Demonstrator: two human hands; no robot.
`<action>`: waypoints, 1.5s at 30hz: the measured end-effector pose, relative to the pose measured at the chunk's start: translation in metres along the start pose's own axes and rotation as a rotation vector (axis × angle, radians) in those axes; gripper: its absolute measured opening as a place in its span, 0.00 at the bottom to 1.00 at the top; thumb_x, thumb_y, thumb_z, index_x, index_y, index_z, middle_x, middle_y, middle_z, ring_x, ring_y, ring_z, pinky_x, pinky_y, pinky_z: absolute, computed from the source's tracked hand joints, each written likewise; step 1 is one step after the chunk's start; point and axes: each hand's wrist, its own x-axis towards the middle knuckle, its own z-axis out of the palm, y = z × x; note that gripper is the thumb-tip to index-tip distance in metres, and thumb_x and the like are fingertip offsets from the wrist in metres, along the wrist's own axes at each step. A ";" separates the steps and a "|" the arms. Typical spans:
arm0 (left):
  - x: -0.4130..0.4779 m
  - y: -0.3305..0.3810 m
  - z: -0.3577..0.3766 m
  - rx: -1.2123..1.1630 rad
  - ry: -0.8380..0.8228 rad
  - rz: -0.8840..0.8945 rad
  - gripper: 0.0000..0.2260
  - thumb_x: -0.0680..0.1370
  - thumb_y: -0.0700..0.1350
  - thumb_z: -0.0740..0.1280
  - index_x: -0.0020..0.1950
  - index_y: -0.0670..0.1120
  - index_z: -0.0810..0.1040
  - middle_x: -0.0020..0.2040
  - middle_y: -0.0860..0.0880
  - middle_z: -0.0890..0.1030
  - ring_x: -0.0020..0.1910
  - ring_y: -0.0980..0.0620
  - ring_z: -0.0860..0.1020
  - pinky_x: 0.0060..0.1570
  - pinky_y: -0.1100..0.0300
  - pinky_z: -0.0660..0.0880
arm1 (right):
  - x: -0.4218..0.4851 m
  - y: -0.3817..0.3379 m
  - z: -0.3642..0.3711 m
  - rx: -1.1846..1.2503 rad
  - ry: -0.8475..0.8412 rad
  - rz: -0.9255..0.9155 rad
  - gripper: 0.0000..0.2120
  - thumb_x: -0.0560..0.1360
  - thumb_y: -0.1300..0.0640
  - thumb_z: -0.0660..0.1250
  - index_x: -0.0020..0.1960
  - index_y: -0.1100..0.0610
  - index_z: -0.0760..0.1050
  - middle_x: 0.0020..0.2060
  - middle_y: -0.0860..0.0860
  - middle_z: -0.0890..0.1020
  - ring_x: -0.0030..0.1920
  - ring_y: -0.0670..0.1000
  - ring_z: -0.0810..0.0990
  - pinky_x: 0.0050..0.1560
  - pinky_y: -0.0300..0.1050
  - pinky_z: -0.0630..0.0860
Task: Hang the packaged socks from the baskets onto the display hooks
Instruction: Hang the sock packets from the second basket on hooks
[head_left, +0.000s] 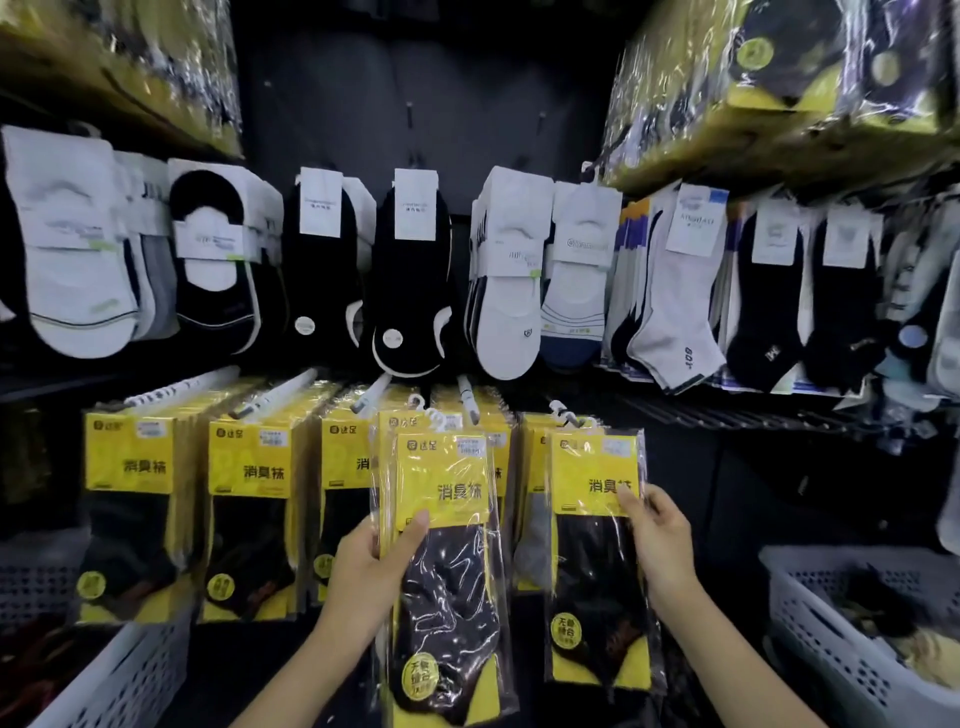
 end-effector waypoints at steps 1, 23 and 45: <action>0.001 0.000 0.001 0.000 0.000 0.005 0.29 0.67 0.64 0.65 0.51 0.39 0.79 0.41 0.38 0.78 0.39 0.48 0.72 0.39 0.61 0.69 | 0.004 0.000 0.004 -0.020 -0.020 -0.001 0.07 0.77 0.53 0.66 0.44 0.55 0.78 0.43 0.51 0.85 0.51 0.53 0.82 0.60 0.55 0.75; -0.019 0.002 0.005 -0.200 -0.025 -0.157 0.07 0.74 0.53 0.68 0.50 0.53 0.79 0.41 0.61 0.84 0.39 0.71 0.78 0.33 0.77 0.71 | -0.052 -0.007 0.050 -0.064 -0.238 0.162 0.09 0.75 0.49 0.67 0.51 0.52 0.78 0.47 0.51 0.82 0.48 0.49 0.81 0.43 0.36 0.76; -0.027 0.025 0.008 -0.029 -0.043 0.029 0.15 0.75 0.57 0.62 0.38 0.46 0.74 0.21 0.56 0.64 0.23 0.60 0.64 0.29 0.67 0.63 | -0.055 -0.023 0.000 -0.020 -0.111 0.111 0.19 0.79 0.55 0.62 0.68 0.58 0.71 0.66 0.52 0.75 0.65 0.52 0.73 0.67 0.48 0.64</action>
